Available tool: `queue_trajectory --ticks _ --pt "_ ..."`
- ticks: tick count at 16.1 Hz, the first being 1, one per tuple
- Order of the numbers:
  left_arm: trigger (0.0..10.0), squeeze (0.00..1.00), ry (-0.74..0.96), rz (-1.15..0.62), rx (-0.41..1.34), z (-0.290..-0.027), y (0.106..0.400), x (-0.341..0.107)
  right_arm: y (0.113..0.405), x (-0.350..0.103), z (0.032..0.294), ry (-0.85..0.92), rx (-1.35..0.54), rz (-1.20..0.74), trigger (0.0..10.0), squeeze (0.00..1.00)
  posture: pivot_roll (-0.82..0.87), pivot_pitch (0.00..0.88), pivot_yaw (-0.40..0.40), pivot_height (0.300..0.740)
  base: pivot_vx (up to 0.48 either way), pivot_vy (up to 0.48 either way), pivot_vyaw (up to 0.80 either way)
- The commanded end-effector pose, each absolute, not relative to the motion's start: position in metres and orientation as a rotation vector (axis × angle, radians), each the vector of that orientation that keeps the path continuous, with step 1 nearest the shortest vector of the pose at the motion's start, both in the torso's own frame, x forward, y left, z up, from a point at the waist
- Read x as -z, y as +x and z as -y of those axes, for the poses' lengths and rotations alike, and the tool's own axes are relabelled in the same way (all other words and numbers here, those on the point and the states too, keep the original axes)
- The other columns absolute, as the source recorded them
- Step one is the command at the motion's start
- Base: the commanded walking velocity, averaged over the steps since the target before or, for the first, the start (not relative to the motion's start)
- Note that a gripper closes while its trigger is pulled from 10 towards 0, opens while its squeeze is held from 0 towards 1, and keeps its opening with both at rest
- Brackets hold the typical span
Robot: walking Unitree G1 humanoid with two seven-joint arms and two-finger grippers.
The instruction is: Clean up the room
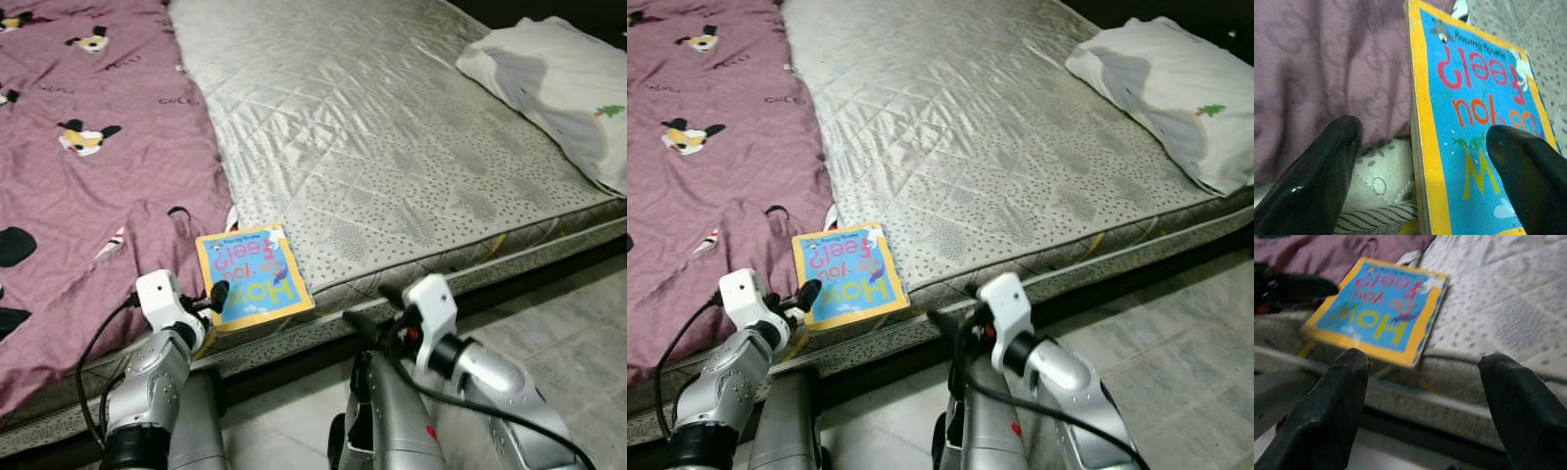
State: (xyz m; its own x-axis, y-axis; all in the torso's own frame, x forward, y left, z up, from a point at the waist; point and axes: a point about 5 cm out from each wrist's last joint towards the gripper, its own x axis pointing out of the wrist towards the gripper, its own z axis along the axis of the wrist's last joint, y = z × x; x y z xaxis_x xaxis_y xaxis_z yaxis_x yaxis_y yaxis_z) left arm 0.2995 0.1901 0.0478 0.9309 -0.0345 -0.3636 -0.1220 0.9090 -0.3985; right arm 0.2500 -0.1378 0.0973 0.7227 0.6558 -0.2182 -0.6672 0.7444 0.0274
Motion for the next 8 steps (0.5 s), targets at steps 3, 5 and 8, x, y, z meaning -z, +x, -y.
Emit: queue_trajectory --ticks 3,5,8 --pt "10.0 0.00 -0.466 -0.450 0.008 -0.186 0.301 -0.038 0.235 -0.112 0.130 -0.058 -0.894 -0.240 10.0 0.00 -0.10 0.184 -0.047 0.538 0.000 0.000 0.00" --pt "10.0 0.00 -0.474 -0.477 0.066 -0.180 0.302 -0.034 0.228 -0.116 0.131 -0.030 -0.952 -0.265 10.0 0.00 -0.11 0.183 -0.047 0.538 0.000 0.000 0.00" --pt "4.8 0.00 -0.501 -0.474 0.140 -0.173 0.309 -0.034 0.229 -0.115 0.135 -0.069 -0.931 -0.271 10.0 0.00 -0.11 0.175 -0.046 0.538 0.000 0.000 0.00"
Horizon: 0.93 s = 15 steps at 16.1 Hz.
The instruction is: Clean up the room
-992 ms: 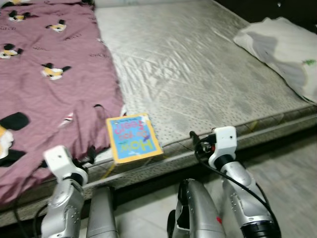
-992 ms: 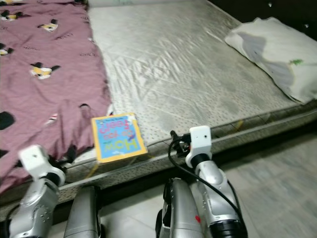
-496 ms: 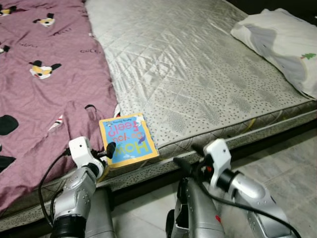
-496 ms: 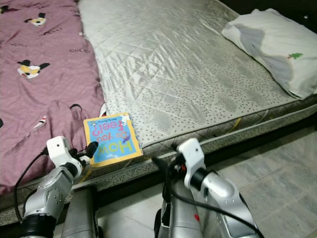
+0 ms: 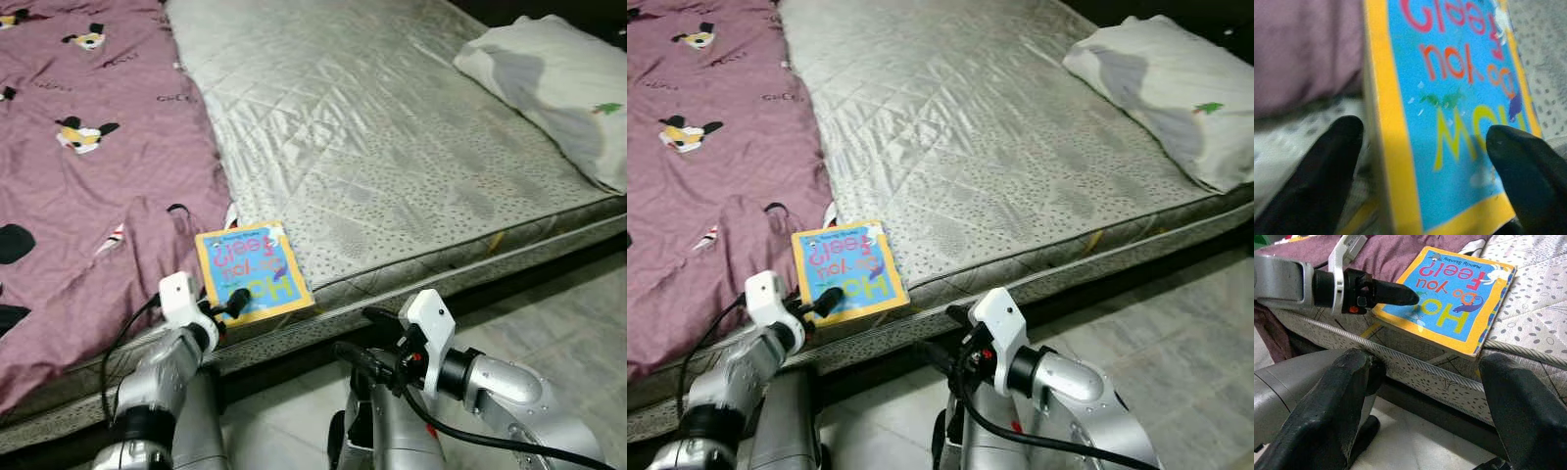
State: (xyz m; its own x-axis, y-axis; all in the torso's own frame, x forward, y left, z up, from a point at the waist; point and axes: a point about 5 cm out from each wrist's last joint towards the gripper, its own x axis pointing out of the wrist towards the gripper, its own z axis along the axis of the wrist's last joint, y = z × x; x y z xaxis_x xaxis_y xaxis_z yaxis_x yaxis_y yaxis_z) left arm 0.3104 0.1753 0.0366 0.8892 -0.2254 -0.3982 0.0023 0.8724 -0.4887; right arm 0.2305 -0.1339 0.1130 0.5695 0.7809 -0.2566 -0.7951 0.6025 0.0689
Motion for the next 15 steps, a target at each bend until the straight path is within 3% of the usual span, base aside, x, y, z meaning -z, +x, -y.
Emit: queue_trajectory --ticks 1,2,5,11,15 --pt "1.4 0.00 -0.508 -0.476 0.140 -0.172 0.310 -0.033 0.231 -0.114 0.136 -0.081 -0.913 -0.266 10.0 0.00 -0.11 0.173 -0.045 0.538 0.000 0.000 0.00" --pt "0.0 0.00 -0.529 -0.480 0.139 -0.172 0.312 -0.032 0.235 -0.113 0.137 -0.096 -0.874 -0.258 10.0 0.00 -0.11 0.172 -0.045 0.538 0.000 0.000 0.00" --pt "0.0 0.00 -0.599 -0.485 0.179 -0.168 0.318 -0.031 0.250 -0.118 0.142 -0.151 -0.748 -0.188 10.0 0.00 -0.12 0.165 -0.045 0.538 0.000 0.000 0.00" --pt "0.0 0.00 -0.656 -0.453 0.221 -0.159 0.323 -0.036 0.257 -0.120 0.148 -0.175 -0.678 -0.155 10.0 0.00 -0.13 0.175 -0.049 0.538 0.000 0.000 0.00" --pt "0.0 0.00 -0.648 -0.427 0.227 -0.157 0.327 -0.039 0.249 -0.125 0.138 -0.083 -0.808 -0.144 10.0 0.00 -0.13 0.173 -0.053 0.538 0.000 0.000 0.00"
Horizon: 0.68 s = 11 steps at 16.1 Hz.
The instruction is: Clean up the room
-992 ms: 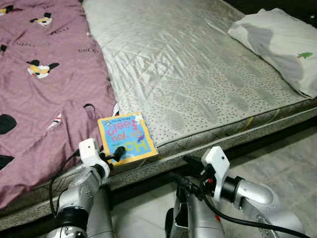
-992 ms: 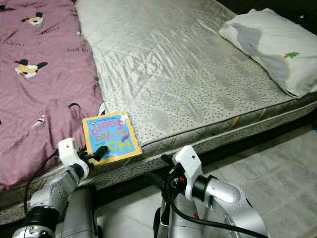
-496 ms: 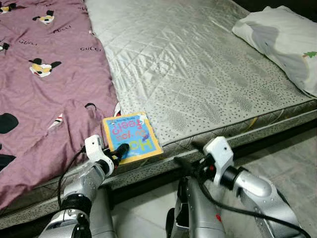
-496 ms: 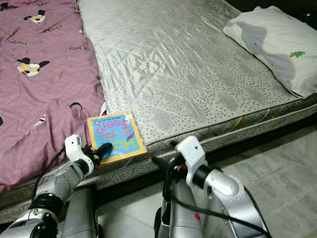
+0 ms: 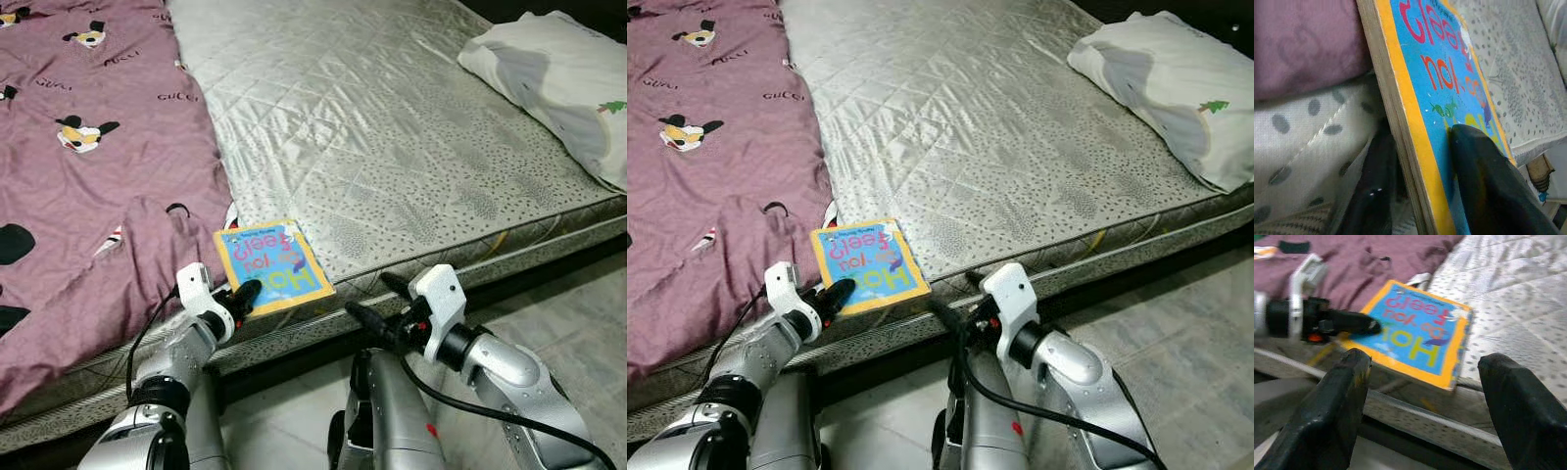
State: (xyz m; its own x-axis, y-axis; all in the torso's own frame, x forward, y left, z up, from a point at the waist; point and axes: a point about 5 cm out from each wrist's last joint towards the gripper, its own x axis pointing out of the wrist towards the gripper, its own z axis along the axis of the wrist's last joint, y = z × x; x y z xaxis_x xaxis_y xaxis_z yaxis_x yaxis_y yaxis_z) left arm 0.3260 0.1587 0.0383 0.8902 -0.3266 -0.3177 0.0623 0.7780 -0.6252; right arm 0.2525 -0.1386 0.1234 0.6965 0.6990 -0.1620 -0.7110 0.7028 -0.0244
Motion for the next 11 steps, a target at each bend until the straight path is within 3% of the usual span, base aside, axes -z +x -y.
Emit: queue_trajectory --ticks 1,8,11 --pt "0.0 0.00 -0.645 -0.408 0.228 -0.156 0.330 -0.043 0.249 -0.122 0.138 -0.103 -0.809 -0.152 10.0 0.00 -0.13 0.170 -0.055 0.538 0.000 0.000 0.00" --pt "0.0 0.00 -0.594 -0.285 0.170 -0.161 0.336 -0.057 0.265 -0.118 0.132 -0.080 -0.745 -0.127 10.0 0.00 -0.08 0.130 -0.050 0.538 0.000 0.000 0.00" --pt "0.0 0.00 -0.504 -0.134 0.126 -0.169 0.336 -0.077 0.279 -0.117 0.125 -0.072 -0.709 -0.099 10.0 0.00 -0.04 0.110 -0.040 0.538 0.000 0.000 0.00"
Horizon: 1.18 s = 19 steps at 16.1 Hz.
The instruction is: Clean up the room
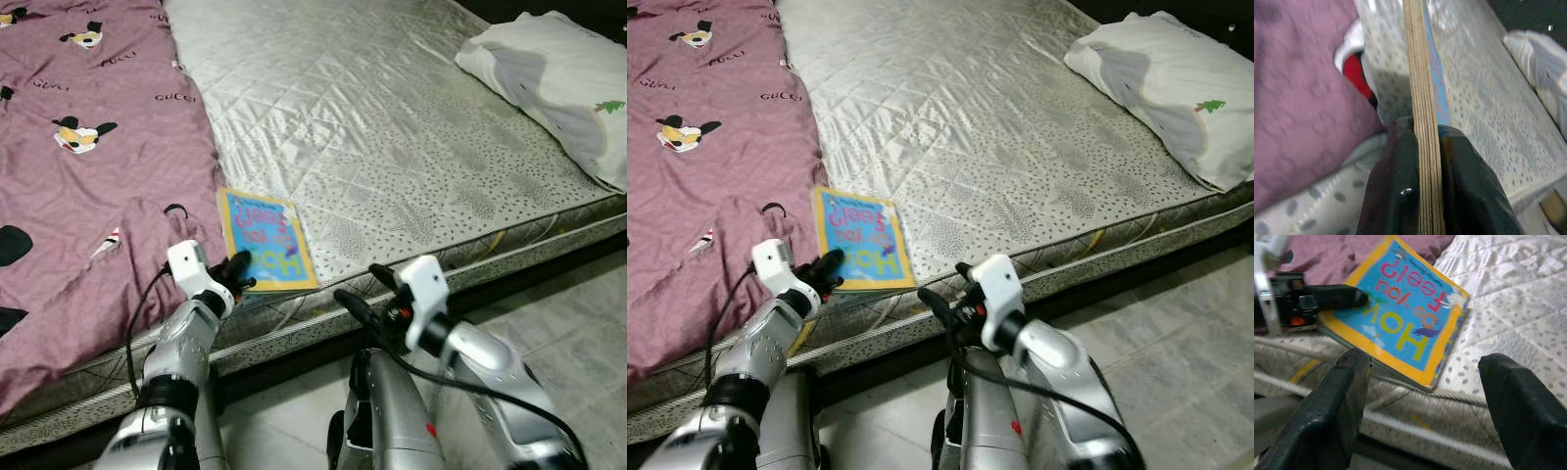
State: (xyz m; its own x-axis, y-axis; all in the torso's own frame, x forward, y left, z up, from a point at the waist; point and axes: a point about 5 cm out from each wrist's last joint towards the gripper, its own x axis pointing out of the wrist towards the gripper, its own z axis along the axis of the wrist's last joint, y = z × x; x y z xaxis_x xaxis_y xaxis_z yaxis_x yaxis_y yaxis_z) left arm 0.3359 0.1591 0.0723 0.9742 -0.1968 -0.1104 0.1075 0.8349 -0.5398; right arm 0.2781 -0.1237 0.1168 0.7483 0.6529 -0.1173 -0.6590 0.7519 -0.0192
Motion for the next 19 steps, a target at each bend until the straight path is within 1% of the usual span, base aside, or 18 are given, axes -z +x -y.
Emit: queue_trajectory --ticks 1,2,4,6,8,9,11,14,16,18,19 --pt "0.0 0.00 -0.466 -0.090 0.120 -0.170 0.335 -0.085 0.283 -0.119 0.120 -0.068 -0.698 -0.079 10.0 0.00 -0.03 0.103 -0.037 0.538 0.000 0.000 0.00" --pt "0.0 0.00 -0.408 -0.022 0.126 -0.172 0.333 -0.098 0.287 -0.122 0.116 -0.057 -0.673 -0.056 10.0 0.00 -0.02 0.091 -0.031 0.538 0.000 0.000 0.00" --pt "0.0 0.00 -0.359 0.020 0.126 -0.173 0.327 -0.106 0.291 -0.126 0.114 -0.031 -0.642 -0.026 10.0 0.00 0.00 0.078 -0.023 0.538 0.000 0.000 0.00" --pt "0.0 0.00 -0.255 0.091 0.069 -0.182 0.306 -0.116 0.303 -0.143 0.113 0.079 -0.521 0.062 10.0 0.00 0.01 0.060 0.004 0.538 0.000 0.000 0.00" --pt "0.0 0.00 -0.144 0.178 0.000 -0.186 0.285 -0.131 0.311 -0.147 0.113 0.166 -0.435 0.077 10.0 0.00 0.04 0.050 -0.004 0.538 0.000 0.000 0.00" --pt "0.0 0.00 -0.125 0.174 -0.007 -0.183 0.281 -0.133 0.313 -0.146 0.113 0.160 -0.420 0.080 10.0 0.00 0.06 0.047 -0.012 0.538 0.000 0.000 0.00" --pt "0.0 0.00 -0.135 0.158 -0.005 -0.178 0.278 -0.133 0.315 -0.146 0.112 0.203 -0.383 0.080 10.0 0.00 0.06 0.048 -0.015 0.538 0.000 0.000 0.00" --pt "0.0 0.00 -0.149 0.138 -0.002 -0.171 0.274 -0.131 0.321 -0.161 0.111 0.279 -0.355 0.143 10.0 0.00 0.06 0.040 -0.012 0.543 0.000 0.000 0.00" --pt "0.0 0.00 -0.169 0.131 0.006 -0.166 0.277 -0.132 0.323 -0.167 0.112 0.290 -0.349 0.166 10.0 0.00 0.05 0.036 -0.009 0.566 0.000 0.000 0.00" --pt "0.0 0.00 -0.173 0.124 0.018 -0.163 0.278 -0.131 0.325 -0.169 0.113 0.323 -0.338 0.166 10.0 0.00 0.05 0.035 -0.011 0.601 0.000 0.000 0.00" --pt "0.0 0.00 -0.174 0.123 0.020 -0.162 0.278 -0.131 0.325 -0.169 0.113 0.320 -0.338 0.166 10.0 0.00 0.05 0.035 -0.011 0.606 0.000 0.000 0.00"
